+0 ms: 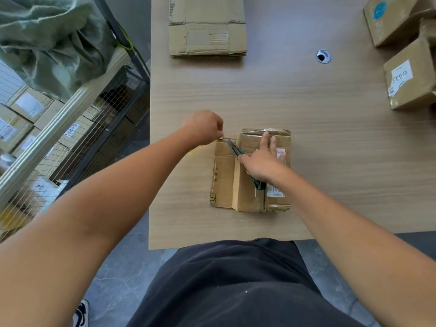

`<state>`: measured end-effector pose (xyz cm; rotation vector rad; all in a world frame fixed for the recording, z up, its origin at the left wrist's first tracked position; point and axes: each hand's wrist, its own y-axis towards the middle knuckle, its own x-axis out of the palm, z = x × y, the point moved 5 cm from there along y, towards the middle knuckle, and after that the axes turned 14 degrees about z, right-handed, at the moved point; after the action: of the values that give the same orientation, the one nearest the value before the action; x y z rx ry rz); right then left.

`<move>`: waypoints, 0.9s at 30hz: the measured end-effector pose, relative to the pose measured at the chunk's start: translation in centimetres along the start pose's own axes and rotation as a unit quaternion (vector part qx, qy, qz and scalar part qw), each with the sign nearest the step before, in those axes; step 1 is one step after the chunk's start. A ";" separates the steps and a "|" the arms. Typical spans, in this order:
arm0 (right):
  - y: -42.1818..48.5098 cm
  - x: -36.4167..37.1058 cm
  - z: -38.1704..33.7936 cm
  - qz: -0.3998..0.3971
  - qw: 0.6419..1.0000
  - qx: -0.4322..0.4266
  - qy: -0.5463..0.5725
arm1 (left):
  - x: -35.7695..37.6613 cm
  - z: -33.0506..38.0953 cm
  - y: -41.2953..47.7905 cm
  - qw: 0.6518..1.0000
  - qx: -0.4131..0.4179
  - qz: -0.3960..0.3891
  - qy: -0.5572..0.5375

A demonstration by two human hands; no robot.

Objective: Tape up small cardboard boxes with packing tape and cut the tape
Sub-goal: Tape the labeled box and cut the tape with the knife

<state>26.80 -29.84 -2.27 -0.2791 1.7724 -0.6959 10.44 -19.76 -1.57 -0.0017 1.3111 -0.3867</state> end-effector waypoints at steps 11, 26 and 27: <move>-7.2 -5.0 2.0 0.198 0.860 -0.069 0.465 | -5.3 1.5 -9.5 0.945 -0.074 0.044 -0.315; -18.3 -2.0 11.8 0.299 0.903 -0.186 0.247 | 0.6 17.7 -23.4 0.960 -0.036 0.096 -0.261; -18.9 -1.7 12.6 0.307 0.900 -0.189 0.244 | 1.2 18.4 -24.4 0.961 -0.035 0.099 -0.256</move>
<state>36.07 -47.90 8.00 0.2244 2.3092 0.0569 21.23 -46.87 7.50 -0.0281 0.8017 -0.1513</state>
